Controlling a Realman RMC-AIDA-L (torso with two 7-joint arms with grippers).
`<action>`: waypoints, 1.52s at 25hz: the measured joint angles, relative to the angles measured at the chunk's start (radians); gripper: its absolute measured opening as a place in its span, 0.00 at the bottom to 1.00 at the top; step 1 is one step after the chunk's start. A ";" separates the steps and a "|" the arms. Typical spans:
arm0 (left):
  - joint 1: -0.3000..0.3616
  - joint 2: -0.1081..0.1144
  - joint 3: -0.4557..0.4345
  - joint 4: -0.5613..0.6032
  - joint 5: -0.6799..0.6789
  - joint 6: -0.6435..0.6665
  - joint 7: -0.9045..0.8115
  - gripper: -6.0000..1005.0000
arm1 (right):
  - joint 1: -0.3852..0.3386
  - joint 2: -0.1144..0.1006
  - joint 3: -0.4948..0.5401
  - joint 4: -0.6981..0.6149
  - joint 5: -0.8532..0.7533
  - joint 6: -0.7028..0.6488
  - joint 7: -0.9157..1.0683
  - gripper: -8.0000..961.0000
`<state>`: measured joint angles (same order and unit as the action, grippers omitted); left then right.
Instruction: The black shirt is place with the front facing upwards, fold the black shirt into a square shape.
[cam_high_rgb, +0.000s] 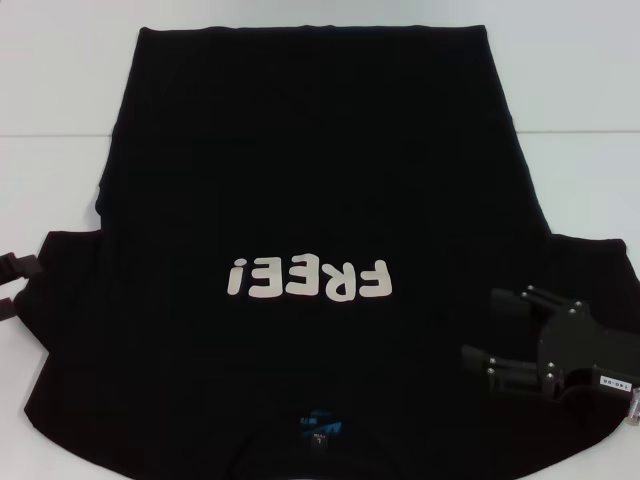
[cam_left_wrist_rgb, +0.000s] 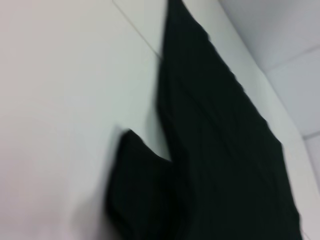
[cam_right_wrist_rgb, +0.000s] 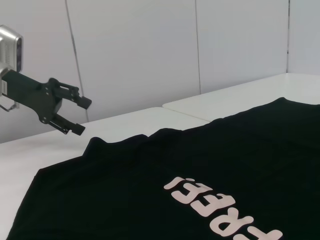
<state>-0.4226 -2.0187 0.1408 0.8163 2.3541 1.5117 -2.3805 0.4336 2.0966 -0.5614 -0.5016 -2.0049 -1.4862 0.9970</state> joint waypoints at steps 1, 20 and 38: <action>0.000 0.000 0.001 -0.008 0.001 -0.024 -0.001 0.83 | 0.001 0.000 -0.001 0.000 0.000 0.000 0.001 0.96; -0.027 0.004 0.038 -0.094 0.054 -0.199 -0.004 0.80 | 0.011 -0.001 -0.002 0.000 0.002 -0.004 0.012 0.96; -0.060 0.005 0.119 -0.115 0.056 -0.252 -0.018 0.78 | 0.006 -0.001 0.002 0.000 0.002 -0.016 0.012 0.96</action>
<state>-0.4821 -2.0142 0.2593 0.7016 2.4099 1.2596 -2.3989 0.4395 2.0953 -0.5599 -0.5016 -2.0033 -1.5019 1.0093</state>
